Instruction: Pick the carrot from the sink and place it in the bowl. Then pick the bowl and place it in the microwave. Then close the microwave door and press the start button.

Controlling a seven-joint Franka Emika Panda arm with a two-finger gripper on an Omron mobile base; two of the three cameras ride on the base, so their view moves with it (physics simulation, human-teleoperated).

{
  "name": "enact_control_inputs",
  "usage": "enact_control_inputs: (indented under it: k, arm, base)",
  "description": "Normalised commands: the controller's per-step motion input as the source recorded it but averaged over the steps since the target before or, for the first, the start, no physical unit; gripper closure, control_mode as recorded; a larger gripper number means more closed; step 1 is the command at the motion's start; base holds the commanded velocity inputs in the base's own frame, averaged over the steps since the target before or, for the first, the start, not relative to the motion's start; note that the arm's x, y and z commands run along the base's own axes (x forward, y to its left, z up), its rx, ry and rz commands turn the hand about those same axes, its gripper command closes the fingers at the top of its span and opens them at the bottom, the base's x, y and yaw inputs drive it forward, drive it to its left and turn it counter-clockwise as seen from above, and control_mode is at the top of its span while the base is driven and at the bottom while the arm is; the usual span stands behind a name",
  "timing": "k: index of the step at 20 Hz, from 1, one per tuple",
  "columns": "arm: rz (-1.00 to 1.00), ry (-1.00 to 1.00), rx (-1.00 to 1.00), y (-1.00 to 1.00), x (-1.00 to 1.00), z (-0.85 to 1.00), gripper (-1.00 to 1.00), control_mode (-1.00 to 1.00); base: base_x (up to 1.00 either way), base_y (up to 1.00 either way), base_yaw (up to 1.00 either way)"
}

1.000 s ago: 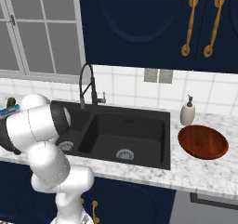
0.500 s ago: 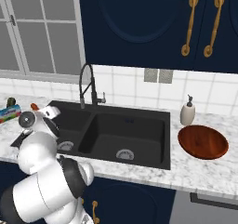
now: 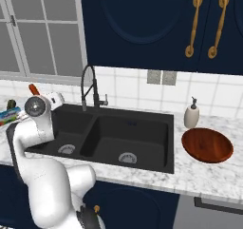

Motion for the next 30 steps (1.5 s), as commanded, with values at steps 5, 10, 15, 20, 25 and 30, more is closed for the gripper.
enact_control_inputs:
  k: [5, 10, 15, 20, 25, 30]
  arm:
    - [0.00, 0.00, 0.12, -0.88, -0.01, 1.00, 1.00, -1.00]
    - [-0.04, 0.00, 0.00, -1.00, 0.00, 0.88, 1.00, -1.00]
    - [-0.13, 0.07, 0.00, -0.83, 0.02, 0.13, 1.00, -1.00]
    - [-0.27, 0.11, 0.12, -0.59, -0.07, 0.00, 1.00, -1.00]
    - [-0.14, 0.10, 0.00, -0.13, -0.07, 0.04, 1.00, -1.00]
    - [-0.62, 0.41, 0.05, -0.52, -0.13, 0.61, 1.00, -1.00]
  base:
    - [0.00, 0.00, 0.00]
    - [0.00, 0.00, 0.00]
    - [0.00, 0.00, 0.00]
    - [0.00, 0.00, 0.00]
    - [0.00, 0.00, 0.00]
    - [0.00, 0.00, 0.00]
